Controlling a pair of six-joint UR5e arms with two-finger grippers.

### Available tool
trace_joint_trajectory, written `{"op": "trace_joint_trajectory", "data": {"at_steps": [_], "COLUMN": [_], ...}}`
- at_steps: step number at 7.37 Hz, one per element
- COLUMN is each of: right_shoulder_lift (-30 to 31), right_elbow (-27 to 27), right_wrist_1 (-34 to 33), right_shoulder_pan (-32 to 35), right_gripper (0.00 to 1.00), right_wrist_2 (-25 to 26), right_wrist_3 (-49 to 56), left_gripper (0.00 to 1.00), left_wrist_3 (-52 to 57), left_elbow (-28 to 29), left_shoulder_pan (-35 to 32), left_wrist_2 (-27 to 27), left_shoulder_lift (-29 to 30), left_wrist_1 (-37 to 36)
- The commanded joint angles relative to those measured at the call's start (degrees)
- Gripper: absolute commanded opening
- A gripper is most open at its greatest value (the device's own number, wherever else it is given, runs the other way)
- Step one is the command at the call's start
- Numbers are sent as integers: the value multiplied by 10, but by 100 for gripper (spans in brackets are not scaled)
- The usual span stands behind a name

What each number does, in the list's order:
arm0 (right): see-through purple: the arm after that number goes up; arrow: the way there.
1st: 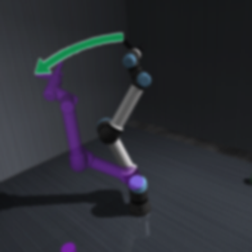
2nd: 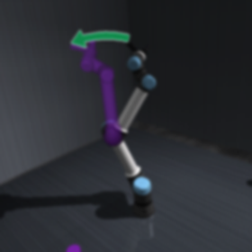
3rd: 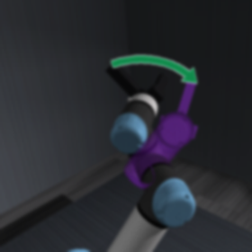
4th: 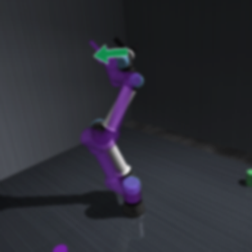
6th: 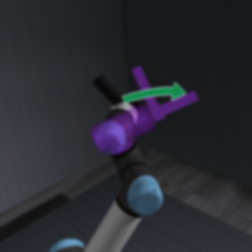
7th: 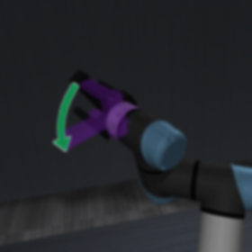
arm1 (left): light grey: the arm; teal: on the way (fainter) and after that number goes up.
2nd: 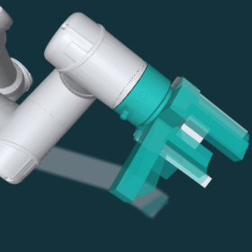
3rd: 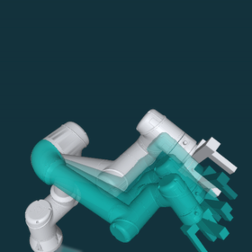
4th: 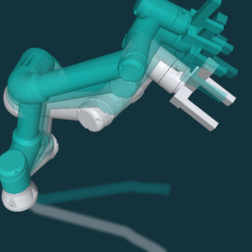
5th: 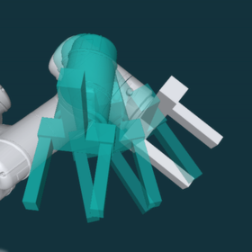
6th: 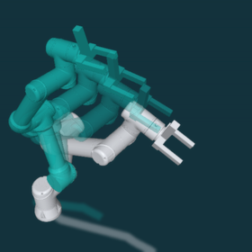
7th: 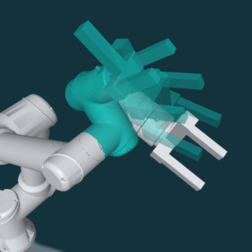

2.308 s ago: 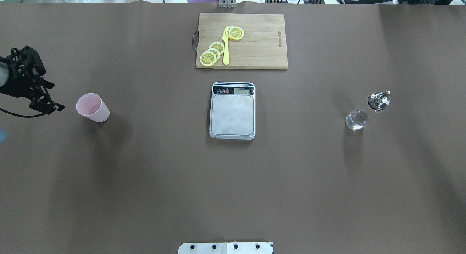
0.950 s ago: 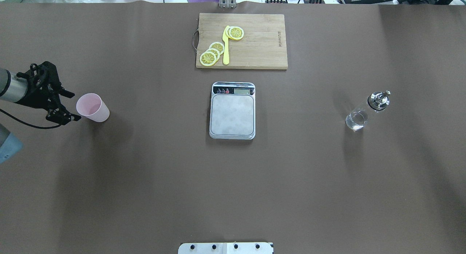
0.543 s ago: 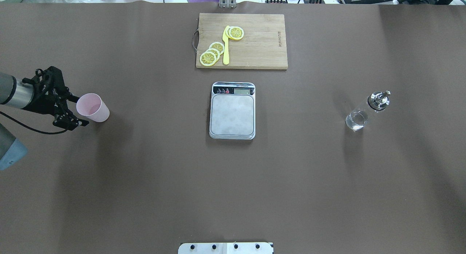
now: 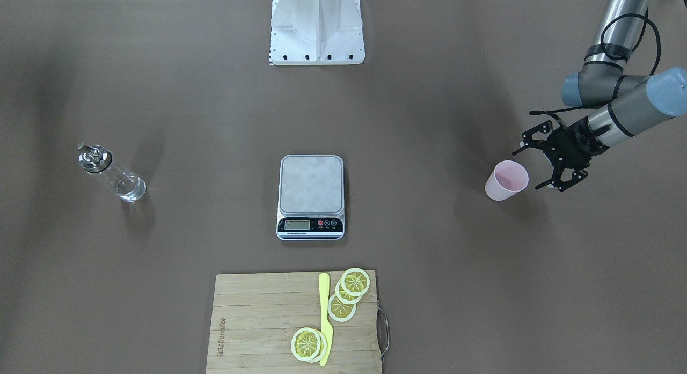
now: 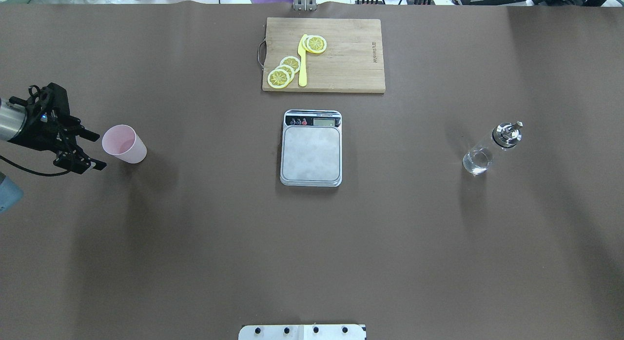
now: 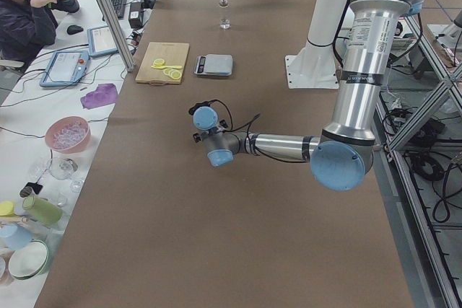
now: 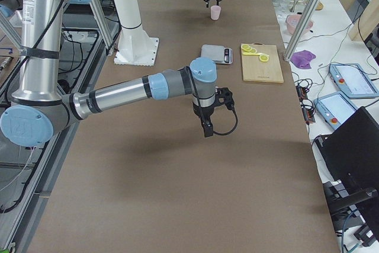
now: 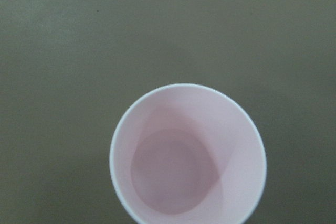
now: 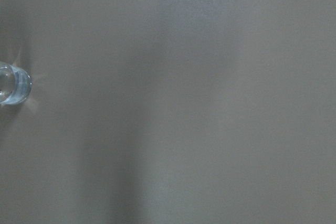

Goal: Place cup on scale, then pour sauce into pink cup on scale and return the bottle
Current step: 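Lower the left gripper around the pink cup and close it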

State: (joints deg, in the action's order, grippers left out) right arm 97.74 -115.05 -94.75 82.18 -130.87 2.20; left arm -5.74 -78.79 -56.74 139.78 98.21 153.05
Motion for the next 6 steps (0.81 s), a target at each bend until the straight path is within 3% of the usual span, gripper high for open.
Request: {"op": "trace_joint_trajectory", "data": {"at_steps": [1, 2, 6], "right_shoulder_lift": [0, 0, 0], "right_elbow": [0, 0, 0], "right_wrist_1": [0, 0, 0], "right_shoulder_pan": [0, 0, 0], "right_gripper": [100, 100, 100], "right_wrist_2": [0, 0, 0], "right_wrist_3": [0, 0, 0], "left_gripper": [97, 97, 97], "left_wrist_3": [-44, -44, -9], "left_elbow": [0, 0, -2], "left_shoulder_pan": [-30, -45, -31], "left_wrist_2": [25, 47, -4], "left_shoulder_lift": [6, 7, 0], "left_wrist_1": [-5, -17, 33]}}
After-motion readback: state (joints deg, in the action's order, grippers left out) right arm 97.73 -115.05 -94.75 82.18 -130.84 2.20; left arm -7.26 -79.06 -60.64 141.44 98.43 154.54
